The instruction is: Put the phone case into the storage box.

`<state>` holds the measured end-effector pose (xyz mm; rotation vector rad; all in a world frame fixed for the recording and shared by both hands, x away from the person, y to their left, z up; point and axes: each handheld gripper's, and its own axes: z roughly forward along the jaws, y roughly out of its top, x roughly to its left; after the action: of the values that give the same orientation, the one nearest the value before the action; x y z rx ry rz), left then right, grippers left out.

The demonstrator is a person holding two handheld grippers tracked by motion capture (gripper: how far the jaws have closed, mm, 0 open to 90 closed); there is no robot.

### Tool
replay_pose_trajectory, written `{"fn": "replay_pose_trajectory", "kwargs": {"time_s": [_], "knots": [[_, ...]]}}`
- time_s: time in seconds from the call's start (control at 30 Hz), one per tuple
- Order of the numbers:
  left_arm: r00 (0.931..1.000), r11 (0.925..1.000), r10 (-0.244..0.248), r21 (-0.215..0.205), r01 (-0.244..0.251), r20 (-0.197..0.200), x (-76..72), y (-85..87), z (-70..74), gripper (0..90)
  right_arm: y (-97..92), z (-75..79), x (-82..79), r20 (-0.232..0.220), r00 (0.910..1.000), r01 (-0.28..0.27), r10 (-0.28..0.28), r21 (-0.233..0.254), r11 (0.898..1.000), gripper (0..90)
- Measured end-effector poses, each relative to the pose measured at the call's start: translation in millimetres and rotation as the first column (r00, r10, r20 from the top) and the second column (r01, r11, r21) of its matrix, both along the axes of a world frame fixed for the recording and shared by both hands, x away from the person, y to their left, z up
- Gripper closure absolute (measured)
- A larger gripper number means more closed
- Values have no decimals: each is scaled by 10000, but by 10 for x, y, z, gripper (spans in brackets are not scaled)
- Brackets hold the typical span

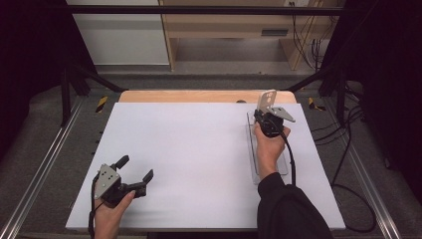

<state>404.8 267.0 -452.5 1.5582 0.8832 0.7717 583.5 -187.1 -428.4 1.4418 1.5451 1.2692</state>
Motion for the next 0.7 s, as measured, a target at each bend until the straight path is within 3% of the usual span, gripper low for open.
{"fn": "replay_pose_trajectory", "kwargs": {"time_s": [0.7], "knots": [[10000, 10000, 33, -2, -33, 24, -5, 7, 4, 22, -15, -34, 36, -94, 10000, 2, -3, -67, 10000, 845]]}}
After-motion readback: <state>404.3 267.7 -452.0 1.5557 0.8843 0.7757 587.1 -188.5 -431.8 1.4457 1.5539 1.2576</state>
